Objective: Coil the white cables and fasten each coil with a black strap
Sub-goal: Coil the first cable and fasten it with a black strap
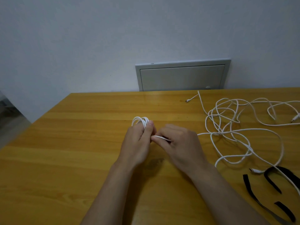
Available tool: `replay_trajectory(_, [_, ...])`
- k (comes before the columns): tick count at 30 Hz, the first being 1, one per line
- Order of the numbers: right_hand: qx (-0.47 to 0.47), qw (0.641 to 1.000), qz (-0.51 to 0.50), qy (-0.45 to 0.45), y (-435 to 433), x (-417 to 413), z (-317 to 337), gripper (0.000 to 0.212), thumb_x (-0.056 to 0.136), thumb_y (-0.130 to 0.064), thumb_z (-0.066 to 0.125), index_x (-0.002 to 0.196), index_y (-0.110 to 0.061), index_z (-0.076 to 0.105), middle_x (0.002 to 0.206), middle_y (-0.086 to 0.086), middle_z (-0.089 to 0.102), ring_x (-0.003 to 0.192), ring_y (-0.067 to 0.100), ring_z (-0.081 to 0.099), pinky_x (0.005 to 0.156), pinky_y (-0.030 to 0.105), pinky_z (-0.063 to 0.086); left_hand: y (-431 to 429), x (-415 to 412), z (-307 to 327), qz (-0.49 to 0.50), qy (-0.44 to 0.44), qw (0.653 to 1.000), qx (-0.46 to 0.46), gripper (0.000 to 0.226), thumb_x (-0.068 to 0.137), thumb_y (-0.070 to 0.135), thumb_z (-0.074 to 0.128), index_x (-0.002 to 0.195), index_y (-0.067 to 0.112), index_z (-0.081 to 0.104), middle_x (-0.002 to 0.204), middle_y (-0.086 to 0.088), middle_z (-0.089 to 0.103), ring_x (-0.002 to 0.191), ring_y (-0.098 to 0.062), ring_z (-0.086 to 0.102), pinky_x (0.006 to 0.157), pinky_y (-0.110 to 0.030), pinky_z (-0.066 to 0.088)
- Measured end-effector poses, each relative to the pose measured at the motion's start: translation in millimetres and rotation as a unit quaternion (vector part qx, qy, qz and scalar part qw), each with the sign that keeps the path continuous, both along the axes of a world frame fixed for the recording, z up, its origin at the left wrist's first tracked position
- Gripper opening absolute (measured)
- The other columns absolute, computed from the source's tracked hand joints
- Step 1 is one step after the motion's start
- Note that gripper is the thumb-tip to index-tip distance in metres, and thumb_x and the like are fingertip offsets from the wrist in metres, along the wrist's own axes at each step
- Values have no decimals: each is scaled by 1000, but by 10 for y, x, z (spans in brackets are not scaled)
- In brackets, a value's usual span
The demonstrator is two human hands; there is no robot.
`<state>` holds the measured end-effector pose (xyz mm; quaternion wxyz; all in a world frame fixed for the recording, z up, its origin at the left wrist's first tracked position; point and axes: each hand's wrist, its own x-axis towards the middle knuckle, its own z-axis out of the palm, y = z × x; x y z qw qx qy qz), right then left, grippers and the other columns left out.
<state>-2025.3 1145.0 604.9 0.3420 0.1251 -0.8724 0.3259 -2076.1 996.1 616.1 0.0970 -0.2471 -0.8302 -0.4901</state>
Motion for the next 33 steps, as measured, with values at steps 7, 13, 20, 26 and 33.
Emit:
replay_trajectory(7, [-43, 998, -20, 31, 53, 12, 67, 29, 91, -49, 67, 75, -25, 63, 58, -22, 44, 58, 2, 43, 52, 35, 42, -45, 67, 43, -134, -150, 979, 24, 66, 102, 65, 24, 60, 16, 38, 58, -3, 32, 55, -18, 27, 53, -30, 23])
replay_trajectory(13, [-104, 994, 21, 32, 84, -1, 68, 36, 91, -51, 62, 74, -20, 58, 62, -24, 48, 57, 0, 45, 54, 25, 33, -71, 77, 108, -294, -303, 902, 88, 67, 84, 81, 49, 59, 20, 34, 51, 3, 21, 41, -10, 14, 41, -19, 16])
replay_trajectory(20, [-153, 982, 106, 35, 66, -7, 82, 44, 97, -48, 60, 71, -12, 58, 61, -10, 48, 56, 6, 44, 52, 27, 35, -157, 73, 112, -411, -424, 794, 147, 65, 90, 68, 59, 59, 19, 29, 41, 10, 26, 31, -2, 19, 35, -22, 9])
replay_trajectory(26, [-223, 968, 113, 20, 38, 23, 99, 27, 97, -36, 64, 83, -14, 56, 65, -10, 45, 59, 1, 41, 54, 18, 35, -169, 93, 147, -509, -470, 686, 223, 50, 106, 42, 47, 62, 21, 34, 41, 8, 23, 29, -7, 14, 39, -30, 5])
replay_trajectory(33, [-162, 984, 65, 21, 30, -6, 24, 9, 93, -15, 72, 90, -11, 65, 78, -10, 63, 71, 6, 60, 66, 20, 48, -160, 41, 172, -524, -457, 560, 451, 49, 109, 36, 25, 64, 20, 37, 41, 5, 21, 32, -9, 18, 47, -26, 21])
